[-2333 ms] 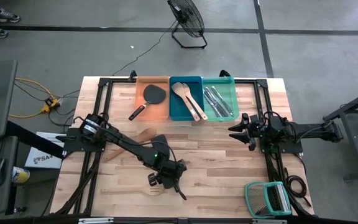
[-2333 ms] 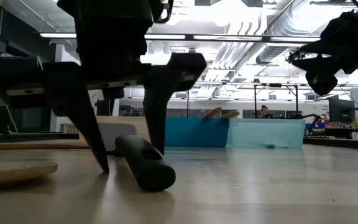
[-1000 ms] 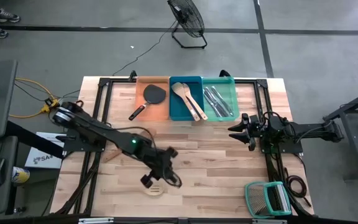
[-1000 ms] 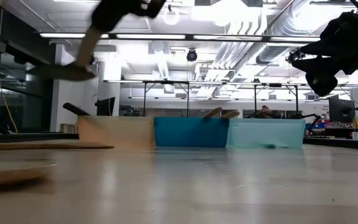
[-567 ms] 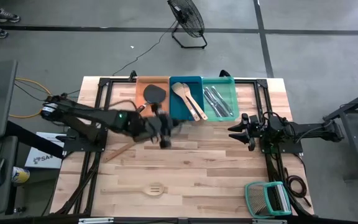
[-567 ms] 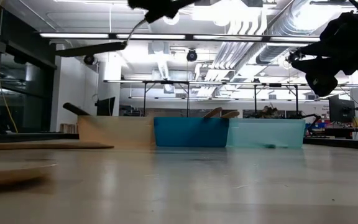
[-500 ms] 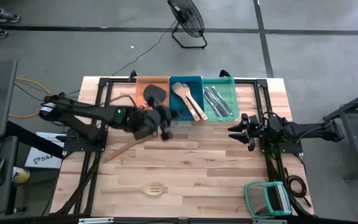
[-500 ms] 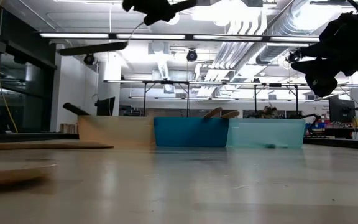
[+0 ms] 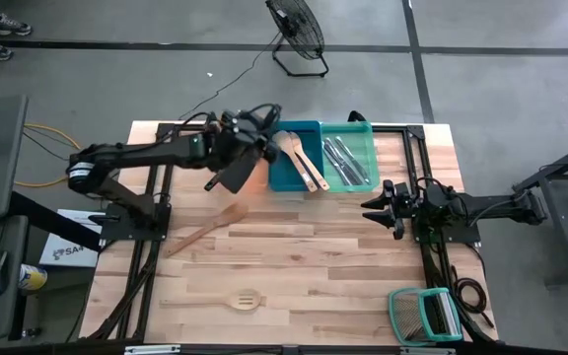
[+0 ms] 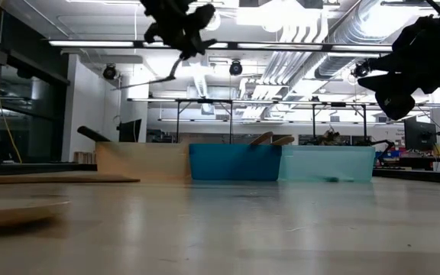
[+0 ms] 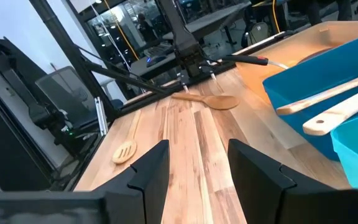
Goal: Pick & Place Kitchen Items
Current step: Put the black silicone spatula into the blue bin
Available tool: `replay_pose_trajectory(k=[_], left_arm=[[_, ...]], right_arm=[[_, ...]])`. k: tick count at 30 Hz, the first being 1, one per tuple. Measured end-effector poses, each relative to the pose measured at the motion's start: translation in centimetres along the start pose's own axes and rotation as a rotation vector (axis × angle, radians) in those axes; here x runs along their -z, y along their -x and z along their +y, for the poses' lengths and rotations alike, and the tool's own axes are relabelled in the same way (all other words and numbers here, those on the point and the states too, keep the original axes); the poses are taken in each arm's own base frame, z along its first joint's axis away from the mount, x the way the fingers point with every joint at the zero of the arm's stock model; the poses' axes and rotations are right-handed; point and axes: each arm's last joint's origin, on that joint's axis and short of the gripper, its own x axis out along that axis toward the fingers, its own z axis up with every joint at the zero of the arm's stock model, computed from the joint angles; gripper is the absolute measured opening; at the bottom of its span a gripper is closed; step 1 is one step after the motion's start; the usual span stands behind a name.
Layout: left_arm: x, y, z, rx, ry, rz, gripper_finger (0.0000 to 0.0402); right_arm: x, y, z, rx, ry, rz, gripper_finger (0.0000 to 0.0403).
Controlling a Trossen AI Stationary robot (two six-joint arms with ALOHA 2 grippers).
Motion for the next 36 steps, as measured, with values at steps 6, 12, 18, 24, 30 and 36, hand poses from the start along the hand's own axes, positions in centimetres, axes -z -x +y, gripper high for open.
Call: replay_pose_trajectory(k=[6,12,18,24,30,36], left_arm=[[0.6,-3.6,1.7,-0.108,0.120,0.034,0.0104],[1.0,-7.1,2.5,-0.090,0.185,0.024,0.0104],[1.9,-10.0,4.0,-0.066,0.204,0.073,0.0104],[2.1,-12.0,6.2,-0.053,0.236,0.093,0.0104],[3.9,-13.6,7.7,0.072,0.302,0.077,0.0104],[6.8,-14.3,9.1,0.165,0.351,0.116,0.0104]], right_arm=[[0.0,0.0,0.0,0.000,0.000,0.000,0.0156],[0.0,0.0,0.0,0.000,0.000,0.000,0.0156],[0.0,0.0,0.0,0.000,0.000,0.000,0.0156],[0.0,0.0,0.0,0.000,0.000,0.000,0.0156],[0.0,0.0,0.0,0.000,0.000,0.000,0.0156],[0.0,0.0,0.0,0.000,0.000,-0.001,0.0156]])
